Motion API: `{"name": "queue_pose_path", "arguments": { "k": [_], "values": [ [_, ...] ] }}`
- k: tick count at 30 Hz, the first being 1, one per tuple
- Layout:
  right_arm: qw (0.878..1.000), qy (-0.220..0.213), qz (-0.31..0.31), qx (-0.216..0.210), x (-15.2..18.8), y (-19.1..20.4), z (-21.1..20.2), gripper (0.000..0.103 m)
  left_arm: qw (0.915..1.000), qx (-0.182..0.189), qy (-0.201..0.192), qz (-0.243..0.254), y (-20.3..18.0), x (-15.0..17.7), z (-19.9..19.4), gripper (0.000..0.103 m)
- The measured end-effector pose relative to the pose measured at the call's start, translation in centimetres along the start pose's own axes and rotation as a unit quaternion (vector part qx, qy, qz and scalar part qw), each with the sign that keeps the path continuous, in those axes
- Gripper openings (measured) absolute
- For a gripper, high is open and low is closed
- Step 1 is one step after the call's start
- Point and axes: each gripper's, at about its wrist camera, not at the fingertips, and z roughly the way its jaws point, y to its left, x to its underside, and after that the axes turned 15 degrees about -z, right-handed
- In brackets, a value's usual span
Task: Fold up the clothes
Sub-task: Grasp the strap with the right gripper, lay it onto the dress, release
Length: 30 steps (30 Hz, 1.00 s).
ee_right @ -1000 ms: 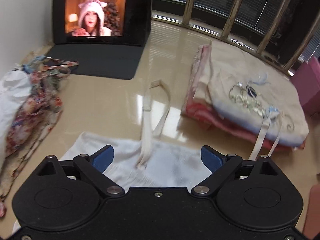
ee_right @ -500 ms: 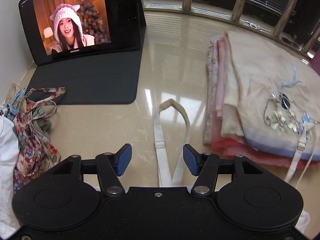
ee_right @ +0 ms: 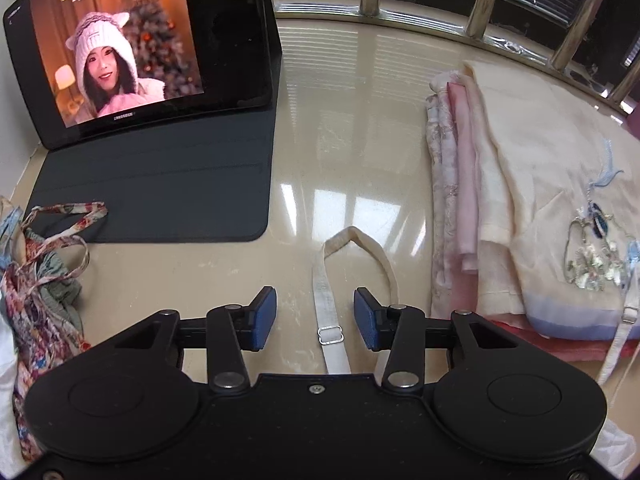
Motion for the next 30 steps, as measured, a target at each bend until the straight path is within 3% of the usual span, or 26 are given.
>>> {"name": "queue_pose_path", "arguments": {
  "k": [3, 4, 5, 6, 13, 17, 22, 30],
  "values": [
    [1.0, -0.019, -0.002, 0.013, -0.1, 0.1, 0.2, 0.035, 1.0, 0.002, 0.004, 0.004, 0.1, 0.5, 0.4, 0.101],
    [1.0, -0.02, -0.001, 0.014, -0.1, -0.1, 0.2, 0.023, 1.0, 0.002, 0.006, 0.004, 0.2, 0.7, 0.5, 0.101],
    [1.0, -0.02, 0.0, 0.015, -0.2, -0.2, 0.2, 0.005, 1.0, 0.001, 0.008, 0.003, 0.2, 0.9, 0.6, 0.101],
    [1.0, -0.02, 0.005, 0.009, -0.2, -0.4, 0.2, 0.0, 0.9999, 0.001, 0.01, 0.003, 0.2, 1.0, 0.7, 0.101],
    [0.997, -0.049, 0.035, -0.045, 1.1, -2.3, -2.0, 0.0, 0.9997, 0.006, 0.023, -0.002, -0.7, 1.5, 0.6, 0.101],
    [0.99, -0.064, 0.075, -0.099, 2.7, -4.3, -4.4, 0.0, 0.9996, 0.008, 0.026, 0.001, -1.4, 1.5, 0.2, 0.101],
    [0.974, -0.068, 0.124, -0.176, 6.7, -6.8, -8.2, 0.0, 0.9996, 0.003, 0.024, 0.015, -2.6, 1.8, -0.4, 0.101],
    [0.961, -0.035, 0.159, -0.221, 13.6, -8.3, -10.3, 0.0, 0.9993, -0.001, 0.023, 0.031, -4.2, 3.8, -0.6, 0.101]
  ]
}}
